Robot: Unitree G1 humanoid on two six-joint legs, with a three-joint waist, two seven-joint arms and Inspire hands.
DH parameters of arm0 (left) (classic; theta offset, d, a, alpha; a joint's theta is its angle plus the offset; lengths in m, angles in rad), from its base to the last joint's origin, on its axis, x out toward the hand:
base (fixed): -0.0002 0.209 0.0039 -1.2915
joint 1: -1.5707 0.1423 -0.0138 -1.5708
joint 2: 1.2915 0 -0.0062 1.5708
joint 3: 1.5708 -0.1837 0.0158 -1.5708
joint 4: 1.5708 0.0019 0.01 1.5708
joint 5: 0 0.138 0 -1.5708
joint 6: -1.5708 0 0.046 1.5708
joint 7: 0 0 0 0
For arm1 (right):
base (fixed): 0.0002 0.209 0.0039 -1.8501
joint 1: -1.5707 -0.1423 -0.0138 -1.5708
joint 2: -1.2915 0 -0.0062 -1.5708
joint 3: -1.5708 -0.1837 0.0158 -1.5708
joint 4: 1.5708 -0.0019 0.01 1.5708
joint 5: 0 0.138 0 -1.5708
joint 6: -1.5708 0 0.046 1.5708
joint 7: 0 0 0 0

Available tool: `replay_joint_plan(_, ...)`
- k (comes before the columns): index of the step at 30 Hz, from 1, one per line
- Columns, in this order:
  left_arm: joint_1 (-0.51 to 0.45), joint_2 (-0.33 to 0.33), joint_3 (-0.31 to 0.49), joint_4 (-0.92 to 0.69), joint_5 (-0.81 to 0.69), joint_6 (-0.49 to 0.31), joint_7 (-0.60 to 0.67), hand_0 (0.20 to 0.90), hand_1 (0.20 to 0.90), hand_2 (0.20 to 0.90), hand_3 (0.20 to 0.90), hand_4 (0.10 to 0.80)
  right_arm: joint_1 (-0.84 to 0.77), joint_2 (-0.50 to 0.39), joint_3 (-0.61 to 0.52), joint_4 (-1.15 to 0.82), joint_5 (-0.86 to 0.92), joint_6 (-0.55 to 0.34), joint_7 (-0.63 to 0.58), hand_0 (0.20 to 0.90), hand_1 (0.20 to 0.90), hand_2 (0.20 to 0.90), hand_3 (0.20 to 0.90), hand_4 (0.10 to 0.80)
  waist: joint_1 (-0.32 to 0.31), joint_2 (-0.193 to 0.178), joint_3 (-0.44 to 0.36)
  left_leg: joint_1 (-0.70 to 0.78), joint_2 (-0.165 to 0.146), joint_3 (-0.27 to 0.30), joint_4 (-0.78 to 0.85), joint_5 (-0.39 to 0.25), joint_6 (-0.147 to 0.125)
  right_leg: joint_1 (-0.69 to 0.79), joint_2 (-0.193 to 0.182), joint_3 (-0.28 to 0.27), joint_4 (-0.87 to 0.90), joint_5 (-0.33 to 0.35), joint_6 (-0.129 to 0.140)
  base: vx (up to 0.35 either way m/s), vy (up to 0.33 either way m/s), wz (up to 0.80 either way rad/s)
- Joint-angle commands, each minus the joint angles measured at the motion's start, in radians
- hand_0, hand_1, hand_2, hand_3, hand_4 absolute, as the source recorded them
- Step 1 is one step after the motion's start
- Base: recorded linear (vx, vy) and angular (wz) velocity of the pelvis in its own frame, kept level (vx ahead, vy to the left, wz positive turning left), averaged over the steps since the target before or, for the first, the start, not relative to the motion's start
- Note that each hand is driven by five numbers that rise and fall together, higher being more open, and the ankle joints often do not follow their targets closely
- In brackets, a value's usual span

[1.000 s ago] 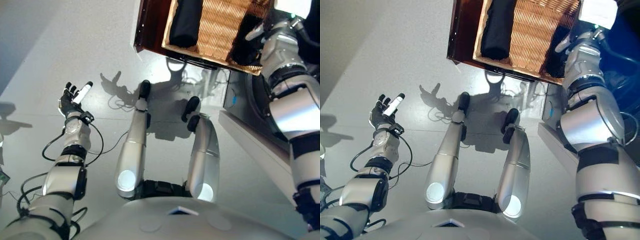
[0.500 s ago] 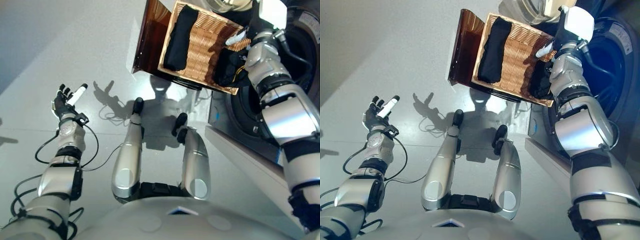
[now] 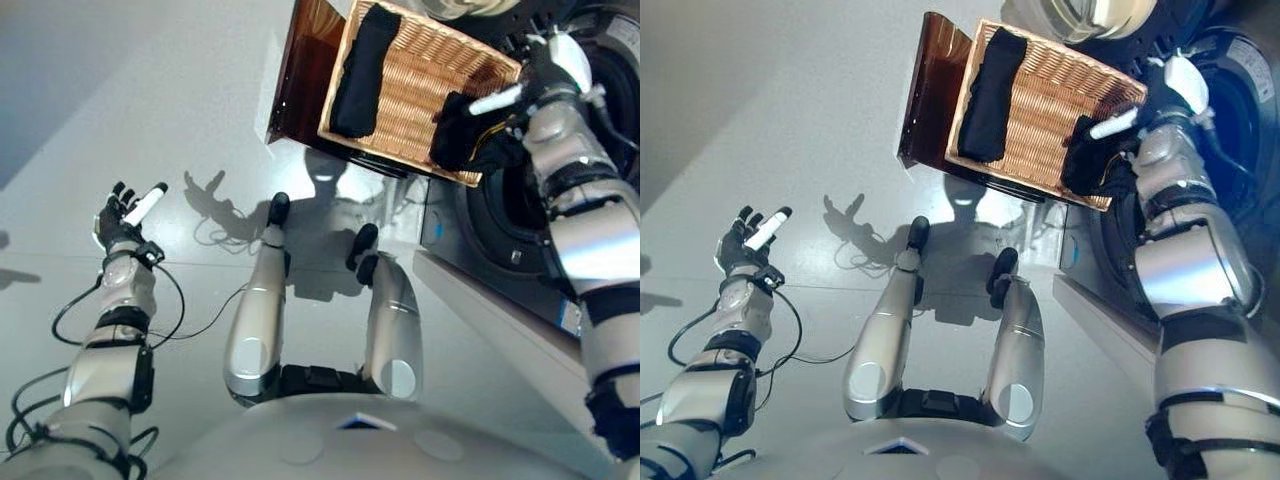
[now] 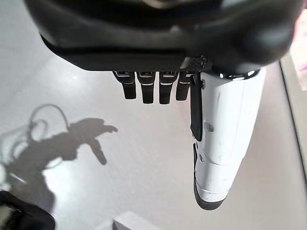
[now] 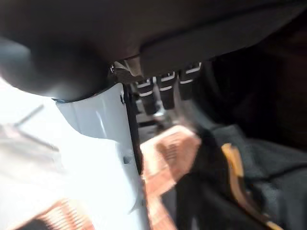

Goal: Pick up the clothes and place them into the washing machine

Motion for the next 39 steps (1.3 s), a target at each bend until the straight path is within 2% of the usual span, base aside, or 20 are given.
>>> replay_joint_plan(1,0.042,0.09,0.033,0.001,-0.016,-0.049,-0.039,0.9,0.9,0.9,0.9,0.8,0.042,-0.088,0.013,-0.072,0.146,-0.07,0.084,0.9,0.9,0.9,0.9,0.8,0.009,0.003,-0.095,-0.045,-0.063,0.049,0.085,-0.06,0.008,0.043,0.06,0.03,-0.15,0.065,0.025,0.0,0.0,0.0)
replay_joint_plan(2,0.046,0.09,0.039,-0.003,-0.028,-0.048,-0.052,0.9,0.9,0.9,0.9,0.8,0.071,-0.088,-0.021,-0.102,0.23,-0.07,0.124,0.9,0.9,0.9,0.9,0.8,0.009,0.004,-0.094,-0.047,-0.063,0.051,0.087,-0.06,0.009,0.04,0.06,0.031,-0.149,0.065,0.026,0.0,0.0,0.0)
replay_joint_plan(6,0.055,0.11,0.066,-0.008,-0.055,-0.036,-0.098,0.9,0.9,0.9,0.9,0.8,0.117,-0.085,-0.033,-0.147,0.352,-0.087,0.243,0.9,0.9,0.9,0.9,0.8,0.008,0.008,-0.088,-0.054,-0.06,0.055,0.092,-0.06,0.009,0.032,0.061,0.033,-0.146,0.061,0.025,0.0,0.0,0.0)
replay_joint_plan(7,0.053,0.115,0.066,-0.008,-0.056,-0.035,-0.104,0.9,0.9,0.9,0.9,0.8,0.108,-0.091,-0.037,-0.152,0.361,-0.097,0.232,0.9,0.9,0.9,0.9,0.8,0.009,0.009,-0.087,-0.055,-0.06,0.055,0.093,-0.061,0.009,0.03,0.061,0.033,-0.146,0.06,0.025,0.0,0.0,0.0)
replay_joint_plan(9,0.053,0.118,0.068,-0.007,-0.072,-0.041,-0.116,0.9,0.9,0.9,0.9,0.8,0.119,-0.087,-0.092,-0.159,0.492,-0.093,0.269,0.9,0.9,0.9,0.9,0.8,0.01,0.01,-0.086,-0.057,-0.06,0.055,0.095,-0.062,0.009,0.028,0.061,0.033,-0.146,0.058,0.026,0.0,0.0,0.0)
replay_joint_plan(13,0.066,0.118,0.073,0.003,-0.077,-0.04,-0.128,0.9,0.9,0.9,0.9,0.8,0.108,-0.086,-0.113,-0.159,0.521,-0.109,0.271,0.9,0.9,0.9,0.9,0.8,0.01,0.007,-0.086,-0.062,-0.058,0.056,0.099,-0.064,0.008,0.021,0.063,0.035,-0.142,0.056,0.026,0.0,0.0,0.0)
replay_joint_plan(16,0.072,0.113,0.076,0.007,-0.065,-0.041,-0.117,0.9,0.9,0.9,0.9,0.8,0.063,-0.092,-0.093,-0.151,0.446,-0.114,0.226,0.9,0.9,0.9,0.9,0.8,0.01,0.003,-0.087,-0.065,-0.056,0.058,0.101,-0.065,0.007,0.02,0.064,0.036,-0.145,0.058,0.026,0.0,0.0,0.0)
replay_joint_plan(20,0.053,0.106,0.068,0.018,-0.037,-0.047,-0.08,0.9,0.9,0.9,0.9,0.8,0.031,-0.091,-0.038,-0.194,0.244,-0.124,0.077,0.9,0.9,0.9,0.9,0.8,0.0,-0.002,-0.088,-0.068,-0.053,0.059,0.101,-0.063,0.006,0.017,0.067,0.04,-0.147,0.063,0.027,0.0,0.0,0.0)
replay_joint_plan(30,0.016,0.062,0.061,0.023,0.013,-0.071,0.004,0.9,0.9,0.9,0.9,0.8,0.118,-0.072,0.044,-0.388,-0.057,-0.12,-0.039,0.9,0.9,0.9,0.9,0.8,-0.021,-0.018,-0.072,-0.1,-0.052,0.053,0.122,-0.069,0.006,-0.006,0.067,0.04,-0.138,0.067,0.027,-0.002,0.0,-0.01)
replay_joint_plan(33,-0.002,0.043,0.045,0.02,0.023,-0.08,0.028,0.9,0.9,0.9,0.9,0.8,0.129,-0.071,0.075,-0.397,-0.152,-0.111,-0.087,0.9,0.9,0.9,0.9,0.8,-0.024,-0.023,-0.065,-0.107,-0.05,0.053,0.128,-0.071,0.005,-0.013,0.068,0.039,-0.132,0.067,0.027,0.0,0.0,0.0)
replay_joint_plan(39,-0.055,0.007,-0.008,0.021,0.033,-0.095,0.098,0.9,0.9,0.9,0.9,0.8,0.106,-0.016,0.136,-0.294,-0.334,-0.04,-0.185,0.9,0.9,0.9,0.9,0.8,-0.028,-0.028,-0.05,-0.123,-0.05,0.049,0.141,-0.074,0.003,-0.034,0.069,0.035,-0.117,0.068,0.026,0.0,0.0,0.0)
